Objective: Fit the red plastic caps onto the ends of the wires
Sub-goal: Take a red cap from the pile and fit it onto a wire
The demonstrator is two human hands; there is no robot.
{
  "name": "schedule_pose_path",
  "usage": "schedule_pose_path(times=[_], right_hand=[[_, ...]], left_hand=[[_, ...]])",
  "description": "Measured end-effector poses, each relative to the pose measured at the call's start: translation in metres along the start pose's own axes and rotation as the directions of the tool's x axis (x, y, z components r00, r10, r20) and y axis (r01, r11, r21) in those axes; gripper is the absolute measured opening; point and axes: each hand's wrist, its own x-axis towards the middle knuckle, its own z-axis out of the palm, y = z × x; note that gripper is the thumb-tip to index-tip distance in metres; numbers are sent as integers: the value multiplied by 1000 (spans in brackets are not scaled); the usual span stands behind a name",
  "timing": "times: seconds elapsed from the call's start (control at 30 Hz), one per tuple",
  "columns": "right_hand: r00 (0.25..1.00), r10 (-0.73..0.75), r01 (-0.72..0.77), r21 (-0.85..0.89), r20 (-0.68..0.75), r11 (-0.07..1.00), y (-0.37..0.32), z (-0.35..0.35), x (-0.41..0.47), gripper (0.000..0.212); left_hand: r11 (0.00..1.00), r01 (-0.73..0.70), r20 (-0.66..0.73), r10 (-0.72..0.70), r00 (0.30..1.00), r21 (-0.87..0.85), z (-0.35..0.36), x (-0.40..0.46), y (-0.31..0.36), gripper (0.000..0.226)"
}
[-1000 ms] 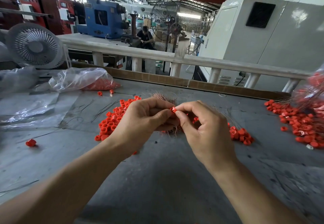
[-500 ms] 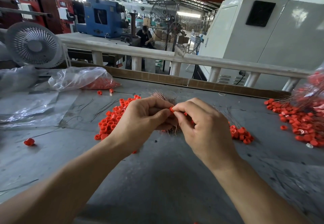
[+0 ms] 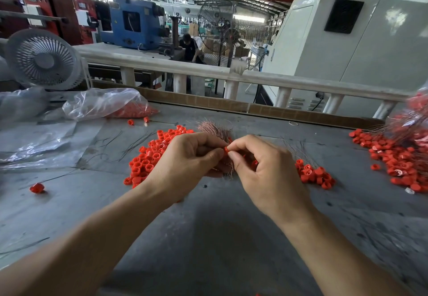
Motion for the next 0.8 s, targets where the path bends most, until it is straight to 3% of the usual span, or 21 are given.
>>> schedule_pose_path(times=[0.8], right_hand=[[987, 144, -149, 72, 72, 986, 2, 4, -3, 11]], left_hand=[[996, 27, 12, -28, 1000, 80, -1, -2, 0, 19]])
